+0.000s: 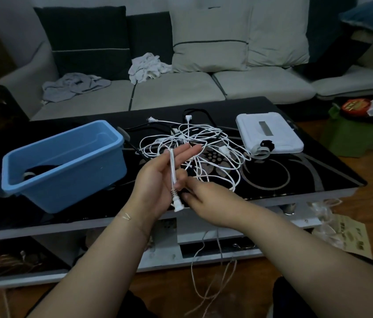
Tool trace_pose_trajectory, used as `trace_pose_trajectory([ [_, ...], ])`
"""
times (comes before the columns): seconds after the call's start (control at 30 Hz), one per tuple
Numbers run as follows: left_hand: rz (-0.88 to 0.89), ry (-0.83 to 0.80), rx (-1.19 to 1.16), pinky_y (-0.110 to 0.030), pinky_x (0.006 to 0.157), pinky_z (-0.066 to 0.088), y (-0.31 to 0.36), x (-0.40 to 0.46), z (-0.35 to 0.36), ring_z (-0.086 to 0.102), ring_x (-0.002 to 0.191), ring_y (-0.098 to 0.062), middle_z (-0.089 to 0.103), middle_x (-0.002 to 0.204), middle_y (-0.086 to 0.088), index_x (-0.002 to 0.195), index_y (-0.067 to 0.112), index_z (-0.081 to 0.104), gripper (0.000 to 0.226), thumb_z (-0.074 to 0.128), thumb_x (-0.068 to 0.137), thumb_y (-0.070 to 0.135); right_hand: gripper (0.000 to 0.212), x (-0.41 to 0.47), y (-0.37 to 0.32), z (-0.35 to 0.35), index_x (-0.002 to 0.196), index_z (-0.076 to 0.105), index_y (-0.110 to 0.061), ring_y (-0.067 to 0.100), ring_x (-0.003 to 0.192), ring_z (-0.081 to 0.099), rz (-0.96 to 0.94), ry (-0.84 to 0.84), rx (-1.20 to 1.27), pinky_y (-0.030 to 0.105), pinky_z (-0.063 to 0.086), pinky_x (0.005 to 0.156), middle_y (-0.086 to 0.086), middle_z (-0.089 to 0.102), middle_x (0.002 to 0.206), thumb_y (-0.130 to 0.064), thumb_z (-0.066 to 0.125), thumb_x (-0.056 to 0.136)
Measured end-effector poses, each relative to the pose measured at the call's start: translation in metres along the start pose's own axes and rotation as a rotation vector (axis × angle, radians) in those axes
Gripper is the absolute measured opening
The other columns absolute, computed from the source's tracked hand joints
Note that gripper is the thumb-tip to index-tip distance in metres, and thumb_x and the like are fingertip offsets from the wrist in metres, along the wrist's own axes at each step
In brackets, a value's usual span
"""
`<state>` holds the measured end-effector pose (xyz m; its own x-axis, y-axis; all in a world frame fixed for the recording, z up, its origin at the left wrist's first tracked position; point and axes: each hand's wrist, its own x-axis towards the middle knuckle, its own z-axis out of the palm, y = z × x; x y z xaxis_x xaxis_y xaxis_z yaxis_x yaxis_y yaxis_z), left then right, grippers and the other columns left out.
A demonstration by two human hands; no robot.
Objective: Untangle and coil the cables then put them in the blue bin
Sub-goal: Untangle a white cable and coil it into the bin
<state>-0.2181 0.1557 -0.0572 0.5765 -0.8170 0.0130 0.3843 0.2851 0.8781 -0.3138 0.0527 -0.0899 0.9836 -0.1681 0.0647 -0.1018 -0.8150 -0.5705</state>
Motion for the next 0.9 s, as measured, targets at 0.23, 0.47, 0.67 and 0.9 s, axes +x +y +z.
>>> trace_pose_trajectory([
  [0.23,0.090,0.079,0.097,-0.027,0.068,0.059,-0.004,0.000,0.005,0.073,0.086,-0.021,0.065,0.124,-0.009,0.134,0.001,0.045,0.036,0.030,0.106,0.016,0.011,-0.005,-0.009,-0.005,0.092,0.053,-0.018,0.029,0.086,0.061,-0.003,-0.002,-0.052,0.040,0.049,0.073,0.010,0.066,0.090,-0.023,0.044,0.096],
  [0.47,0.307,0.117,0.531,-0.018,0.070,0.054,-0.009,0.004,0.001,0.073,0.080,-0.013,0.064,0.120,0.004,0.133,0.012,0.043,0.031,0.029,0.106,0.014,0.031,-0.006,-0.006,-0.006,0.072,0.054,-0.018,0.017,0.074,0.067,0.070,-0.006,0.065,0.041,0.053,0.074,0.001,0.070,0.072,-0.039,0.051,0.094],
  [0.67,0.340,0.052,1.093,-0.027,0.079,0.053,-0.013,0.005,-0.011,0.070,0.085,-0.013,0.069,0.111,0.010,0.123,0.016,0.054,0.028,0.034,0.105,0.024,0.032,-0.010,-0.011,-0.019,0.071,0.055,-0.015,0.004,0.050,0.052,0.075,-0.020,0.439,0.024,0.047,0.058,-0.007,0.062,0.057,-0.028,0.048,0.099],
  [0.9,0.157,-0.188,1.224,-0.025,0.063,0.044,-0.007,-0.008,-0.004,0.062,0.062,-0.016,0.071,0.078,-0.001,0.097,0.031,0.062,0.058,0.012,0.095,0.061,0.027,-0.015,-0.002,-0.044,0.074,0.054,-0.014,0.006,0.053,0.049,0.094,-0.027,0.544,0.022,0.040,0.053,-0.007,0.057,0.060,-0.025,0.049,0.098],
])
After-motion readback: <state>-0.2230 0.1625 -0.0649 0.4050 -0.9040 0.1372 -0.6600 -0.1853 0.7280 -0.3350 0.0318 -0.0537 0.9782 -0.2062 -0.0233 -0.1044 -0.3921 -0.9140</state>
